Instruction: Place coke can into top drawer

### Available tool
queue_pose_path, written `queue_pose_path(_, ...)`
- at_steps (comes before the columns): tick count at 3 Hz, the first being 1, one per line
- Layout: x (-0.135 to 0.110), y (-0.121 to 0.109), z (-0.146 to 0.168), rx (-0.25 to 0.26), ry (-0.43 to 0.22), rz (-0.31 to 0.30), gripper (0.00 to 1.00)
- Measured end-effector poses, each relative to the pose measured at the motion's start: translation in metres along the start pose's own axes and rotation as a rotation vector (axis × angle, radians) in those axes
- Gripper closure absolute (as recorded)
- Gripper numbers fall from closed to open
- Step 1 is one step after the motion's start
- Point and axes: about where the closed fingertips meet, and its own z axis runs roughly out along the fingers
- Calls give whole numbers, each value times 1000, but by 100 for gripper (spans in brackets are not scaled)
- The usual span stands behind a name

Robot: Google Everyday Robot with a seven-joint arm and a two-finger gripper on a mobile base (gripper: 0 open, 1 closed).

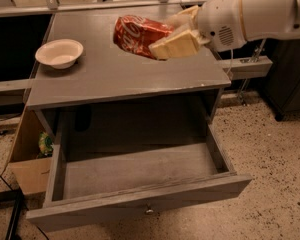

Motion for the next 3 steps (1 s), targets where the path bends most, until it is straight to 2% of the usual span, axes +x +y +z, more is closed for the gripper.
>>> queue_pose_path(2,-3,13,0,-54,22,-44,100)
queue_pose_path(3,14,24,1,-105,35,-93,100)
